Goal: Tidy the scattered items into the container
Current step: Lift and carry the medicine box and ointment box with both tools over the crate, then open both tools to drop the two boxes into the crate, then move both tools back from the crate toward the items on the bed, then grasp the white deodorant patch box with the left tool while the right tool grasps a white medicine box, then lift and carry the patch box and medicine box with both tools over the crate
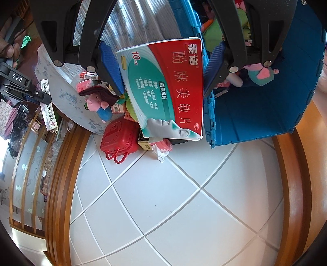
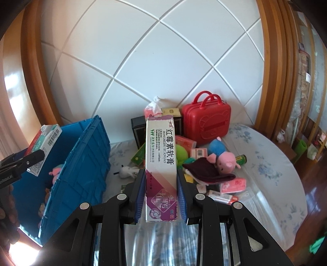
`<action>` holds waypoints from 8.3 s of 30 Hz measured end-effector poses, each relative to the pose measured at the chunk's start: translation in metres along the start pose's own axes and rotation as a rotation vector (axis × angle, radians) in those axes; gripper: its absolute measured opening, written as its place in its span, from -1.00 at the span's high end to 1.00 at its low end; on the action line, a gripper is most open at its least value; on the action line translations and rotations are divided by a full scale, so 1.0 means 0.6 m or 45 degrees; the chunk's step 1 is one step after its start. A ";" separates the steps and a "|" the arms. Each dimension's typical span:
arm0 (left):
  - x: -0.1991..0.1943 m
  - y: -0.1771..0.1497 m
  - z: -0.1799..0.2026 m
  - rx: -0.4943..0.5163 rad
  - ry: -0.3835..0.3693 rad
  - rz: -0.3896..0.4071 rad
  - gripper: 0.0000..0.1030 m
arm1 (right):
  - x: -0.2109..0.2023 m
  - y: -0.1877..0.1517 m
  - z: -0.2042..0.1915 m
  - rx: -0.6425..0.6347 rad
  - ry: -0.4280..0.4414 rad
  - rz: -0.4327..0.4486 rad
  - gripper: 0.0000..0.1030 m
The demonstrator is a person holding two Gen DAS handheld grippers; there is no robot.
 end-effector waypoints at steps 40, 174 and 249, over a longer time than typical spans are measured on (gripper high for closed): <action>-0.060 -0.111 -0.275 -0.201 0.157 0.000 -0.46 | 0.044 -0.055 -0.391 -0.318 0.242 -0.022 0.46; 0.253 -0.148 0.208 -0.096 0.146 -0.414 -0.95 | 0.178 -0.091 0.198 -0.122 0.148 -0.371 -0.99; 0.506 -0.396 0.139 -0.230 0.252 -0.585 -0.49 | 0.389 -0.284 0.462 -0.131 -0.168 -0.528 -0.48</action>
Point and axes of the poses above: each gripper's, at about its wrist camera, not at the fingertips, and x roughly the way its jaws point, z to its right, y to its top, the point moved 7 cm from there along x, roughly the way its jaws point, and after that the axes turned 15 degrees about x, right-handed, at the moved point
